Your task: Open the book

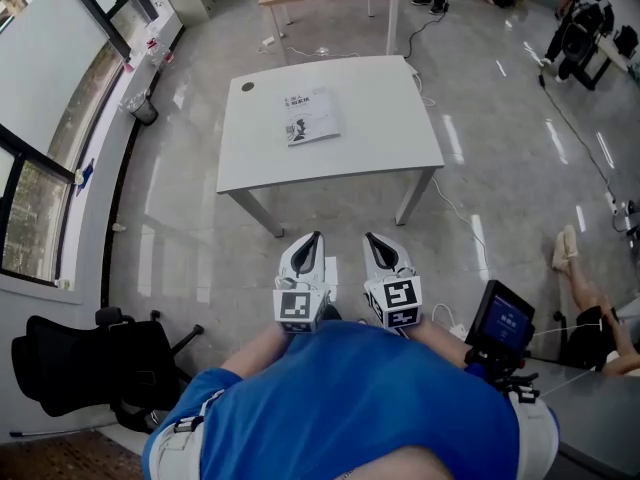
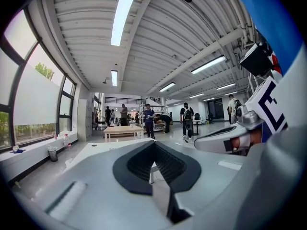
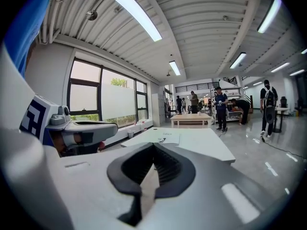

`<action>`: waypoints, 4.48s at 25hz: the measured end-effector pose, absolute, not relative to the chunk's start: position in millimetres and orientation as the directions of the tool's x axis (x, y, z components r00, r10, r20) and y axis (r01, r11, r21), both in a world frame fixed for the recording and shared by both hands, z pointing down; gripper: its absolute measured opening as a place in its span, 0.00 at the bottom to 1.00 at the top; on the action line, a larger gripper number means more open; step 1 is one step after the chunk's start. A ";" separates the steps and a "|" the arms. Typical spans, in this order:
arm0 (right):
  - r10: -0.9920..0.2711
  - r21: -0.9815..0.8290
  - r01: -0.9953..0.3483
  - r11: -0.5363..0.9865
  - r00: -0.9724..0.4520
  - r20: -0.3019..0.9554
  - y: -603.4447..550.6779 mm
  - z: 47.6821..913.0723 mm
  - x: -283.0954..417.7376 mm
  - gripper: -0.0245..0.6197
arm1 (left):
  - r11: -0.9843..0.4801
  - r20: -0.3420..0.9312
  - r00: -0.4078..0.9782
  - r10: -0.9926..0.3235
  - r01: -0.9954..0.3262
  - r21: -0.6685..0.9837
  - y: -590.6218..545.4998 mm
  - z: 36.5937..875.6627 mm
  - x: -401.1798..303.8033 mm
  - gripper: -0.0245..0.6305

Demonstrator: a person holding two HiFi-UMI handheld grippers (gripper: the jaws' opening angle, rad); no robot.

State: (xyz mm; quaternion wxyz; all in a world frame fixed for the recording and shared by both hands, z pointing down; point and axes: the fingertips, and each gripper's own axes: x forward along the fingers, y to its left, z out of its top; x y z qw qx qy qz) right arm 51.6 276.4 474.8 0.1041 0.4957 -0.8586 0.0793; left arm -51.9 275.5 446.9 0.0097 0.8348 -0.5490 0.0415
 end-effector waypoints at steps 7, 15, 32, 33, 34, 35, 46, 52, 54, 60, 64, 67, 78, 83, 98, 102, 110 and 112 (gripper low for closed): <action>-0.839 -0.030 -0.874 0.485 -0.475 0.264 240.7 469.4 37.6 0.04 | -0.418 0.079 0.416 -0.906 -0.908 -0.016 239.8 441.2 -63.7 0.05; -0.850 -0.025 -0.884 0.467 -0.456 0.264 125.6 475.8 -16.3 0.04 | -0.430 0.090 0.425 -0.901 -0.902 -0.039 126.3 458.6 -119.7 0.05; -0.872 -0.014 -0.913 0.408 -0.394 0.291 19.9 486.6 -45.3 0.04 | -0.489 0.137 0.482 -0.865 -0.872 -0.017 14.5 481.6 -150.9 0.05; -0.869 -0.015 -0.910 0.414 -0.400 0.292 14.5 487.2 -43.8 0.04 | -0.485 0.140 0.478 -0.867 -0.874 -0.017 8.8 482.1 -149.0 0.05; -0.866 -0.018 -0.908 0.419 -0.406 0.293 8.1 488.4 -42.3 0.04 | -0.480 0.142 0.473 -0.869 -0.877 -0.018 2.4 483.2 -147.1 0.05; -0.863 -0.020 -0.905 0.425 -0.412 0.294 1.2 489.7 -40.8 0.04 | -0.475 0.146 0.467 -0.872 -0.880 -0.020 -4.3 484.9 -145.3 0.05; -0.823 -0.037 -0.867 0.497 -0.484 0.298 -107.4 500.9 11.0 0.04 | -0.413 0.193 0.397 -0.897 -0.909 -0.048 -100.9 505.7 -92.3 0.05; -0.804 -0.043 -0.852 0.522 -0.508 0.309 -104.9 508.3 10.2 0.04 | -0.375 0.213 0.356 -0.910 -0.925 -0.058 -98.1 515.8 -98.1 0.05; -0.794 -0.048 -0.845 0.532 -0.519 0.316 -106.5 511.8 13.0 0.04 | -0.358 0.224 0.337 -0.914 -0.932 -0.060 -100.3 519.9 -97.8 0.05; -0.768 -0.078 -0.840 0.537 -0.525 0.367 -140.3 535.6 35.3 0.04 | -0.356 0.314 0.309 -0.898 -0.928 -0.106 -131.5 551.5 -79.3 0.05; -0.764 -0.086 -0.849 0.521 -0.509 0.395 -136.4 546.4 32.5 0.04 | -0.412 0.389 0.328 -0.861 -0.897 -0.156 -123.9 581.5 -75.8 0.05; -0.754 -0.099 -0.851 0.515 -0.505 0.420 -151.3 560.2 37.2 0.04 | -0.458 0.444 0.338 -0.830 -0.866 -0.198 -136.0 607.3 -63.4 0.05; -0.729 -0.122 -0.863 0.491 -0.484 0.484 -172.5 597.0 58.7 0.04 | -0.651 0.624 0.333 -0.707 -0.651 -0.390 -151.4 691.0 -18.9 0.25; -0.730 -0.115 -0.868 0.483 -0.471 0.495 -171.8 602.4 67.0 0.04 | -0.653 0.637 0.299 -0.711 -0.619 -0.437 -155.3 704.4 -13.7 0.26; -0.717 -0.115 -0.850 0.513 -0.499 0.487 -170.5 603.3 61.8 0.04 | -0.641 0.624 0.283 -0.728 -0.604 -0.474 -154.0 702.0 -15.8 0.26; -0.717 -0.118 -0.848 0.517 -0.504 0.482 -172.4 601.3 60.9 0.04 | -0.637 0.614 0.281 -0.738 -0.591 -0.496 -155.0 696.0 -17.0 0.26; -0.724 -0.121 -0.855 0.505 -0.495 0.480 -173.5 603.7 63.2 0.04 | -0.652 0.622 0.254 -0.741 -0.496 -0.574 -153.9 696.0 -14.5 0.25; -0.727 -0.120 -0.856 0.502 -0.493 0.477 -174.9 603.0 63.5 0.04 | -0.656 0.623 0.252 -0.740 -0.472 -0.589 -153.7 697.4 -13.7 0.25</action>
